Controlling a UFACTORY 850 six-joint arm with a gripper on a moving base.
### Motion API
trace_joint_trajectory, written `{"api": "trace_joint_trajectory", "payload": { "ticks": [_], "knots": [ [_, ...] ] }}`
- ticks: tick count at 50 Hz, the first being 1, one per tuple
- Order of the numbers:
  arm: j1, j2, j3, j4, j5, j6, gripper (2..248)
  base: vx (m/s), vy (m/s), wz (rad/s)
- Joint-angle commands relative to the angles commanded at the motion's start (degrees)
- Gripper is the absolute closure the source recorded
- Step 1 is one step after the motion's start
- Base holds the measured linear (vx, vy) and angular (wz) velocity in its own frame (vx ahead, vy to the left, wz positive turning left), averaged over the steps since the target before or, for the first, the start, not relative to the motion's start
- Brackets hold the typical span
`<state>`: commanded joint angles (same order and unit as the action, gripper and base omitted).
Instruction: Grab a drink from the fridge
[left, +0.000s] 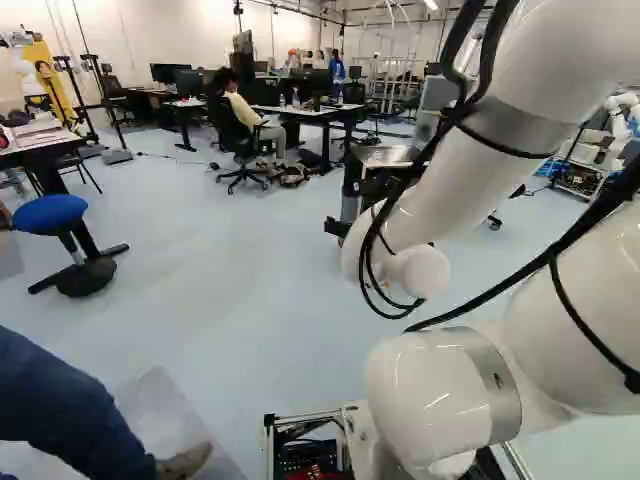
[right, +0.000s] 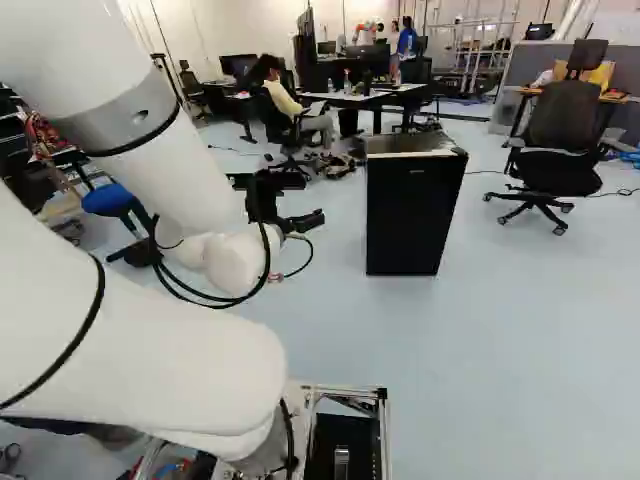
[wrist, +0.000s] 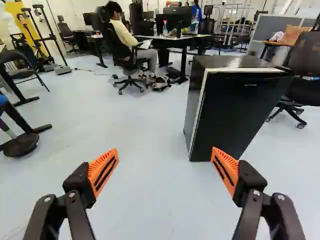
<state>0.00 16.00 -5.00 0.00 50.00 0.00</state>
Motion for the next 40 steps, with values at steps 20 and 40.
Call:
{"api": "trace_joint_trajectory", "payload": {
  "ticks": [20, 40],
  "knots": [
    [0.0, 0.0, 0.0, 0.0, 0.0, 0.0, 3, 0.000, 0.000, 0.000],
    [0.0, 0.0, 0.0, 0.0, 0.0, 0.0, 3, -0.002, 0.000, -0.008]
  ]
}}
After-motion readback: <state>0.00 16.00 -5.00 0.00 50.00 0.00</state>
